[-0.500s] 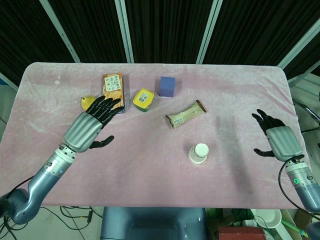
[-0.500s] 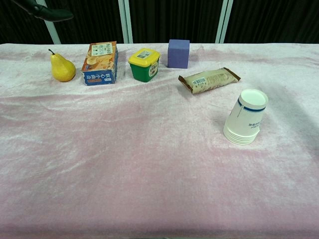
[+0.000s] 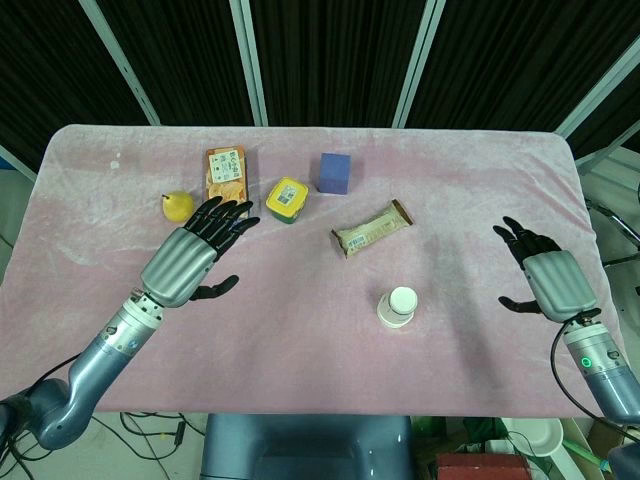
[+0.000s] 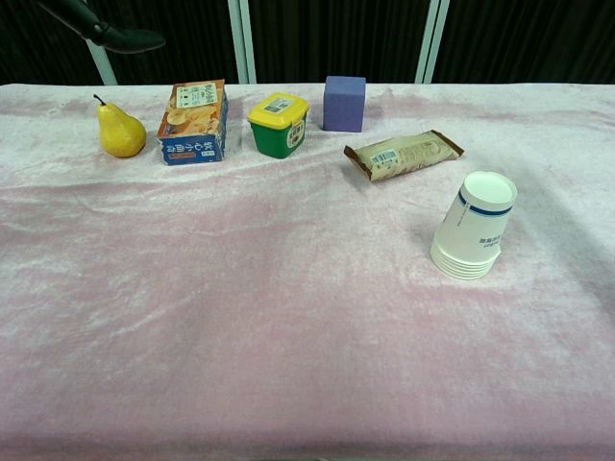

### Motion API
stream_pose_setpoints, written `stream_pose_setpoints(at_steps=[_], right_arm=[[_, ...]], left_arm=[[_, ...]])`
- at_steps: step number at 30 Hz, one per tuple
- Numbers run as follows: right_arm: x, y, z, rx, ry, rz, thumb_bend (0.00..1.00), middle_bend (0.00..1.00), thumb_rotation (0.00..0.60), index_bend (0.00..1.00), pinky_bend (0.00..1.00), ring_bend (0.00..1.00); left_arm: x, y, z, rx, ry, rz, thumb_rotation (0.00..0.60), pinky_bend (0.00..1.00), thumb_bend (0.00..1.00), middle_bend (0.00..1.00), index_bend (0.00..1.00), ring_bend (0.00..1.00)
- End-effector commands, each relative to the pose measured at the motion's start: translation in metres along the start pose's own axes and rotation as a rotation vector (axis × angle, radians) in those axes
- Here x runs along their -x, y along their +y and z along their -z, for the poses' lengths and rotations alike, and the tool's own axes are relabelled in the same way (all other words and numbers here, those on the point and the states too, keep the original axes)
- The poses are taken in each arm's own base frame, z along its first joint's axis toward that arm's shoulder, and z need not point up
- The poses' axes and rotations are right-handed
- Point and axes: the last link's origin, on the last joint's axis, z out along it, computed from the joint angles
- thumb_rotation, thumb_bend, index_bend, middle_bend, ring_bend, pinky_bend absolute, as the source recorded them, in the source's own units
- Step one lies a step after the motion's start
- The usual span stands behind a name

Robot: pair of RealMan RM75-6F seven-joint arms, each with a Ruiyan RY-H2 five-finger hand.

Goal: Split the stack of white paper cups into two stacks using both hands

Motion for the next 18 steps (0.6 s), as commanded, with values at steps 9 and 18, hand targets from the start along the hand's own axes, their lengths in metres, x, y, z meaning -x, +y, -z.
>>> stream_pose_setpoints(at_steps=[9,18], right_arm=[[-0.001,0.002,0.009,0.008,-0.014,0.014,0.06,0.02,0.600,0.01,0.21,0.14],[0.011,-0.007,0.020,0.009,-0.078,-0.010,0.06,0.02,0.600,0.01,0.21,0.14]], left_arm=[[-0.018,-0.022,0.039,-0.098,0.054,-0.089,0.600,0.00,0.27,0.02,0.09,0.00],[-0.006,-0.050,0.150,-0.381,0.018,-0.193,0.600,0.00,0.26,0.02,0.09,0.00]])
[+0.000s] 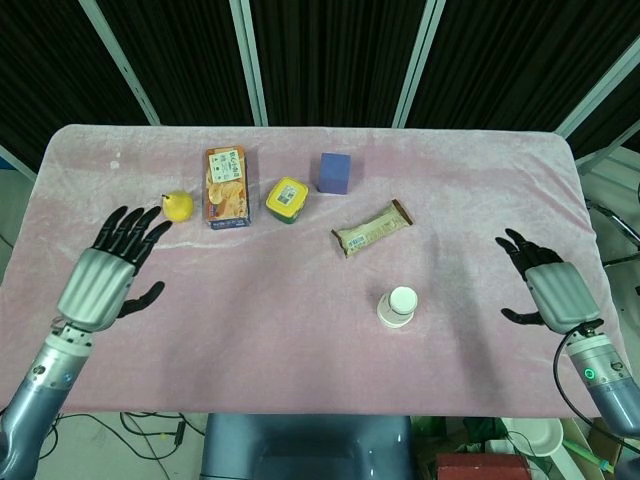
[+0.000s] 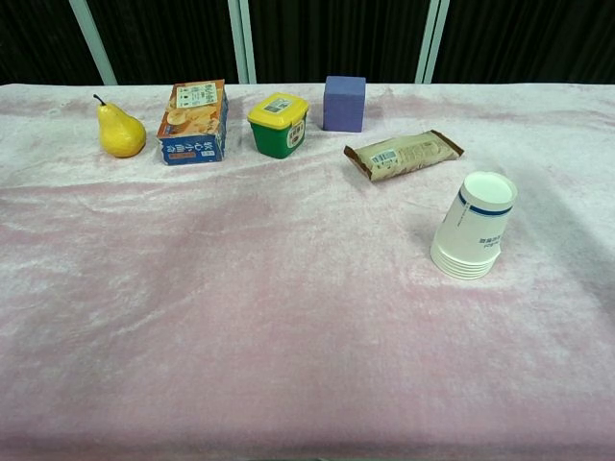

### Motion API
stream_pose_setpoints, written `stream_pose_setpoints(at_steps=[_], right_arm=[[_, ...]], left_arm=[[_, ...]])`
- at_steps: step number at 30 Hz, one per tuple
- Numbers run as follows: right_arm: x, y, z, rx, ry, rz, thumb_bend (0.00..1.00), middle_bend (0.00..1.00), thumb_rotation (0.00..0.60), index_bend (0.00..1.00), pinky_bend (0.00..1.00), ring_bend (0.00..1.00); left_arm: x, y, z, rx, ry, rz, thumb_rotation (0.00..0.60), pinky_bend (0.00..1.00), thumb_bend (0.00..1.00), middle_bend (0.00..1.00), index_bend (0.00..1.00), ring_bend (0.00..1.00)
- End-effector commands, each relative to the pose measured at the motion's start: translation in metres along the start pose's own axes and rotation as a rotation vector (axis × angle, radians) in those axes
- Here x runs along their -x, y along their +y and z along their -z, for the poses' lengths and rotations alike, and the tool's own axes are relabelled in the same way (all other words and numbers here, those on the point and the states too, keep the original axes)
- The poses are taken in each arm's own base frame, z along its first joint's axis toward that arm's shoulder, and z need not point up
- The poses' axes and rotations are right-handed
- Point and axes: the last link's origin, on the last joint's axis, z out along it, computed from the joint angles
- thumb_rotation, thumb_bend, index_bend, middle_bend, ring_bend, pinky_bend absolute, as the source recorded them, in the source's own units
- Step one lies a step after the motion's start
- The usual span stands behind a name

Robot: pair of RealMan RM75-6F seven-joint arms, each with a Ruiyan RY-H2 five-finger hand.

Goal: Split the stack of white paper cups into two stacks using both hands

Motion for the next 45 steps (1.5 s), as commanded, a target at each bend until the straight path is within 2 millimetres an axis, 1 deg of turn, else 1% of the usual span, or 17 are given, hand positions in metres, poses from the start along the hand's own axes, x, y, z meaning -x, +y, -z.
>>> stream_pose_setpoints(at_steps=[1,3,5,7,8,9,11,15,19,26,31,34,39,41,45], right_arm=[[0.009,-0.008,0.005,-0.014,-0.029,-0.008,0.06,0.03,0.600,0.01,0.21,0.14],[0.013,-0.013,0.006,-0.028,-0.038,-0.010,0.06,0.03,0.600,0.01,0.21,0.14],[0.018,-0.019,0.005,-0.040,-0.048,-0.010,0.06,0.03,0.600,0.01,0.21,0.14],[0.022,-0.025,0.003,-0.054,-0.065,-0.008,0.06,0.03,0.600,0.01,0.21,0.14],[0.028,-0.032,0.001,-0.079,-0.091,0.005,0.06,0.03,0.600,0.01,0.21,0.14],[0.033,-0.038,-0.002,-0.095,-0.118,0.021,0.06,0.03,0.600,0.01,0.21,0.15],[0.036,-0.046,-0.009,-0.105,-0.135,0.028,0.06,0.03,0.600,0.01,0.20,0.17],[0.038,-0.063,-0.023,-0.130,-0.120,0.021,0.06,0.04,0.600,0.01,0.20,0.17],[0.044,-0.080,-0.033,-0.167,-0.156,0.022,0.06,0.04,0.600,0.01,0.20,0.17],[0.053,-0.098,-0.051,-0.190,-0.203,0.034,0.06,0.03,0.600,0.01,0.20,0.17],[0.057,-0.104,-0.062,-0.196,-0.210,0.053,0.06,0.04,0.600,0.01,0.20,0.17],[0.059,-0.108,-0.066,-0.201,-0.218,0.055,0.06,0.07,0.600,0.03,0.20,0.20],[0.067,-0.113,-0.070,-0.205,-0.235,0.068,0.06,0.12,0.600,0.07,0.23,0.24],[0.068,-0.115,-0.071,-0.207,-0.235,0.067,0.07,0.14,0.600,0.12,0.25,0.26],[0.071,-0.122,-0.075,-0.222,-0.226,0.064,0.08,0.17,0.600,0.16,0.28,0.29]], left_arm=[[0.011,-0.028,0.062,-0.153,-0.059,-0.009,0.600,0.00,0.26,0.02,0.09,0.00],[0.017,-0.040,0.083,-0.201,-0.087,0.016,0.600,0.00,0.27,0.02,0.09,0.00],[0.022,-0.051,0.099,-0.238,-0.107,0.013,0.600,0.00,0.27,0.02,0.09,0.00],[0.025,-0.061,0.107,-0.267,-0.108,0.013,0.600,0.00,0.27,0.02,0.09,0.00],[0.027,-0.067,0.111,-0.289,-0.105,0.030,0.600,0.00,0.26,0.02,0.09,0.00],[0.030,-0.071,0.113,-0.297,-0.100,0.048,0.600,0.00,0.27,0.02,0.09,0.00],[0.035,-0.075,0.116,-0.293,-0.095,0.065,0.600,0.00,0.27,0.02,0.09,0.00],[0.037,-0.075,0.114,-0.279,-0.088,0.074,0.600,0.00,0.27,0.01,0.09,0.00],[0.039,-0.078,0.113,-0.295,-0.078,0.067,0.600,0.00,0.27,0.01,0.09,0.00],[0.044,-0.080,0.110,-0.324,-0.102,0.048,0.600,0.00,0.27,0.02,0.09,0.00],[0.044,-0.079,0.110,-0.327,-0.091,0.046,0.600,0.00,0.27,0.02,0.09,0.00],[0.043,-0.079,0.110,-0.328,-0.091,0.046,0.600,0.00,0.27,0.02,0.09,0.00],[0.044,-0.082,0.109,-0.337,-0.092,0.050,0.600,0.00,0.27,0.02,0.09,0.00],[0.043,-0.082,0.109,-0.340,-0.092,0.050,0.600,0.00,0.27,0.02,0.09,0.00],[0.041,-0.083,0.110,-0.346,-0.080,0.053,0.600,0.00,0.27,0.02,0.09,0.00]])
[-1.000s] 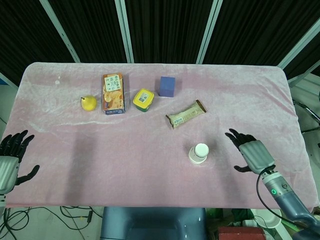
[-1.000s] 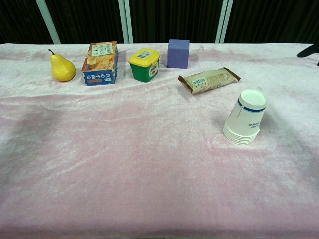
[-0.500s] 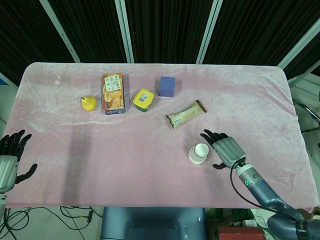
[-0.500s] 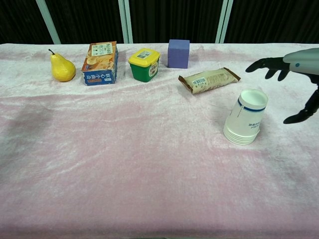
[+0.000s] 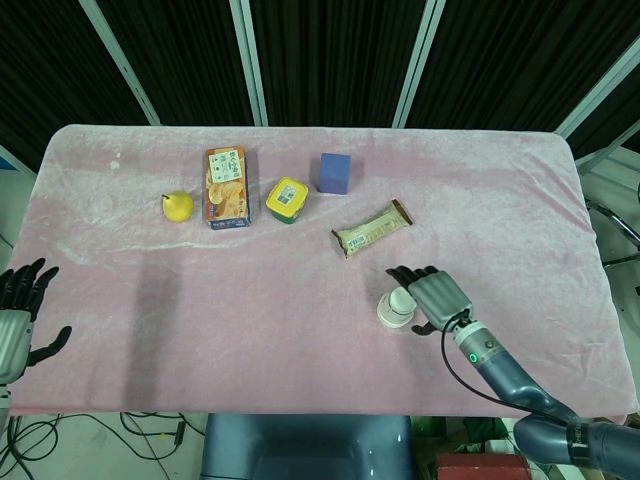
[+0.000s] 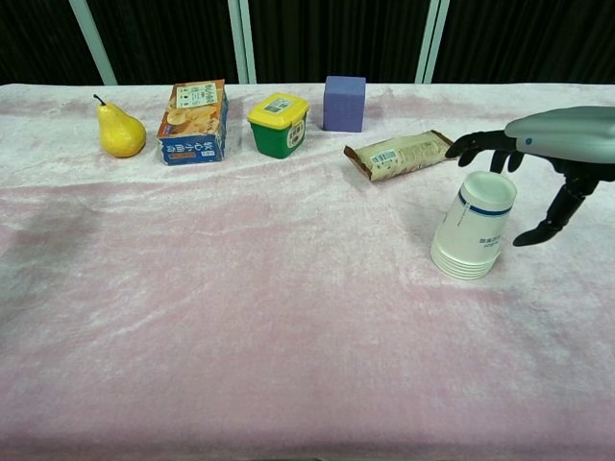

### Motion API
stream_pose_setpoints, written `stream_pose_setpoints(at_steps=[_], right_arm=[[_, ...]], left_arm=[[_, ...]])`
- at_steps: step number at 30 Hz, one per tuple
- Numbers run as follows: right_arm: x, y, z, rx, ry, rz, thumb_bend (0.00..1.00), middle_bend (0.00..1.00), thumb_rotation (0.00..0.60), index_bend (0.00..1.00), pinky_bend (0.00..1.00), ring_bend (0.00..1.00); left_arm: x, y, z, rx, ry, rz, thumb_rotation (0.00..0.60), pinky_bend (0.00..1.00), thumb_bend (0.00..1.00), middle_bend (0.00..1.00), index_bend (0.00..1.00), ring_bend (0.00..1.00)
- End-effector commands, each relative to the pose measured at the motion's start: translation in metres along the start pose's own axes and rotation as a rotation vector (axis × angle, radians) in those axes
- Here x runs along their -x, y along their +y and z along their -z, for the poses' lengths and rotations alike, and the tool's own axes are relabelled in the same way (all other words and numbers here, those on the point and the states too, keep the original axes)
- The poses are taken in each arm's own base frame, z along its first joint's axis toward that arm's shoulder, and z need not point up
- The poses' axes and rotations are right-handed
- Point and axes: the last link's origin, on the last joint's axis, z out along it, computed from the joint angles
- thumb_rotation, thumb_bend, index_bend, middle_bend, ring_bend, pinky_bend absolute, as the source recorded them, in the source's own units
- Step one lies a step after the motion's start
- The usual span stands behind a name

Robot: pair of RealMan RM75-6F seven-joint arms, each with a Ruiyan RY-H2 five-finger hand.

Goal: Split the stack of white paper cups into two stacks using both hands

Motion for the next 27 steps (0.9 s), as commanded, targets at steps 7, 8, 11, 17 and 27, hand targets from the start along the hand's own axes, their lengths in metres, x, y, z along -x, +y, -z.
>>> stream_pose_setpoints(at_steps=[7,8,11,17,27], right_arm=[[0.003,-0.006,-0.010,-0.013,0.000,0.017,0.12,0.23,0.600,0.23,0.34,0.33],[0.003,-0.006,-0.011,-0.013,-0.002,0.016,0.13,0.24,0.600,0.25,0.35,0.34],[0.006,-0.008,-0.012,-0.017,-0.006,0.021,0.18,0.26,0.600,0.30,0.39,0.36],[0.007,-0.012,-0.015,-0.027,-0.012,0.018,0.21,0.30,0.600,0.35,0.43,0.38],[0.002,-0.017,-0.015,-0.051,0.003,-0.026,0.28,0.46,0.600,0.55,0.57,0.52]], left_arm=[[-0.001,-0.002,0.000,-0.014,0.006,0.004,0.600,0.00,0.27,0.01,0.09,0.00],[-0.001,-0.002,-0.001,-0.015,0.005,0.004,0.600,0.00,0.27,0.01,0.09,0.00],[-0.001,-0.002,-0.001,-0.015,0.004,0.005,0.600,0.00,0.27,0.01,0.09,0.00],[0.000,-0.002,-0.001,-0.016,0.000,0.007,0.600,0.00,0.27,0.01,0.09,0.00],[0.001,-0.004,-0.003,-0.024,-0.009,0.010,0.600,0.00,0.27,0.01,0.09,0.00]])
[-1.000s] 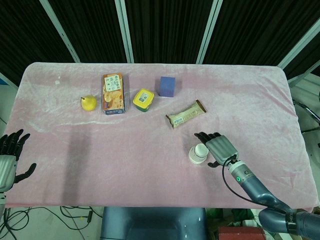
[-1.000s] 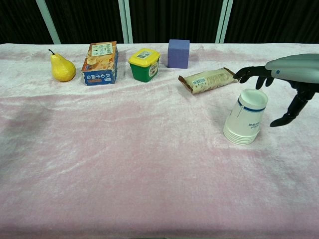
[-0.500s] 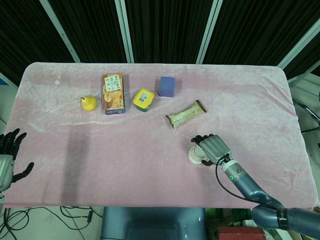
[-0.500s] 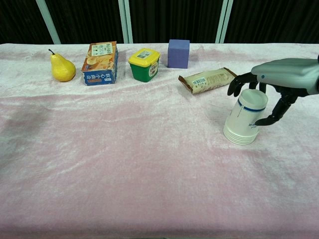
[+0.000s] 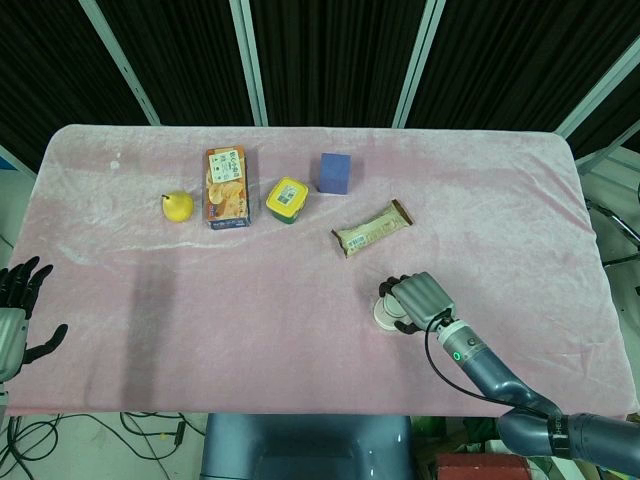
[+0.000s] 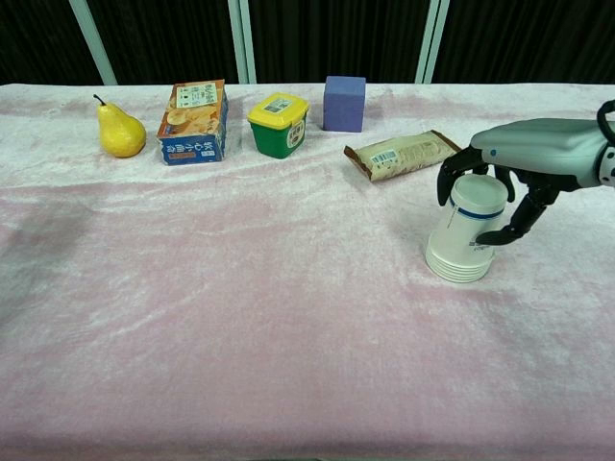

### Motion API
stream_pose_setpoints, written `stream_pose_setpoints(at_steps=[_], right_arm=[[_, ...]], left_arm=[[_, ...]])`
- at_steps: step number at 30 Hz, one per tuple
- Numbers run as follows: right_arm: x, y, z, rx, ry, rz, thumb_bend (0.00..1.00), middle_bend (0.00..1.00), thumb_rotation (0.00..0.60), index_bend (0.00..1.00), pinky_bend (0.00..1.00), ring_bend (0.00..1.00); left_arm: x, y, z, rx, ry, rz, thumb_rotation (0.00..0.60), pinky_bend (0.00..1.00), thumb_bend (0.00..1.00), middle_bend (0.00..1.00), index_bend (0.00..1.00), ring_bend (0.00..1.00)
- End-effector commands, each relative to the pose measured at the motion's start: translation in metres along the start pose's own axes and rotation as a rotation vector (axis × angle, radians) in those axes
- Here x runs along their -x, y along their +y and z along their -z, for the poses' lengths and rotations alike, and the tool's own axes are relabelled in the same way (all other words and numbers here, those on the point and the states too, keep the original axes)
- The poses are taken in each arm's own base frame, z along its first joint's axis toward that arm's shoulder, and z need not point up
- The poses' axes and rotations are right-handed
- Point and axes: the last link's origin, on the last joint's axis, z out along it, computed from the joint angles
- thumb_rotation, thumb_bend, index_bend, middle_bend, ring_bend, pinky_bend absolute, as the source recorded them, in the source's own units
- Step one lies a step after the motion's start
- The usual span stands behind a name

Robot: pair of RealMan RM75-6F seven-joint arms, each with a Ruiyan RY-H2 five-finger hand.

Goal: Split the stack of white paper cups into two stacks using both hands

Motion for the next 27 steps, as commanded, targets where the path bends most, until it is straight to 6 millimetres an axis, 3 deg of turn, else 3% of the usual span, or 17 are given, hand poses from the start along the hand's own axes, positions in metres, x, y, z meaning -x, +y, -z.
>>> stream_pose_setpoints(at_steps=[1,7,14,22,27], right_arm=[[-0.006,-0.001,0.001,-0.004,0.028,-0.034,0.29,0.48,0.600,0.57,0.59,0.54],[-0.034,0.016,0.013,0.016,0.097,-0.204,0.32,0.51,0.600,0.61,0.61,0.58],[-0.077,0.041,0.037,0.012,0.172,-0.591,0.35,0.52,0.600,0.64,0.61,0.61],[-0.113,0.065,0.043,0.004,0.158,-1.014,0.38,0.52,0.600,0.65,0.61,0.62],[-0.130,0.063,0.037,-0.027,0.141,-1.286,0.39,0.54,0.600,0.68,0.61,0.63]], left_arm=[[0.000,0.000,-0.001,0.001,-0.002,0.001,0.600,0.00,0.27,0.01,0.09,0.00],[0.000,0.006,-0.002,0.055,0.017,0.019,0.600,0.00,0.29,0.01,0.10,0.00],[-0.007,0.032,-0.020,0.235,0.092,0.122,0.600,0.00,0.29,0.01,0.10,0.00],[-0.025,0.108,-0.073,0.453,0.123,0.149,0.600,0.00,0.28,0.02,0.13,0.00],[-0.042,0.164,-0.105,0.576,0.170,0.176,0.600,0.00,0.28,0.03,0.19,0.00]])
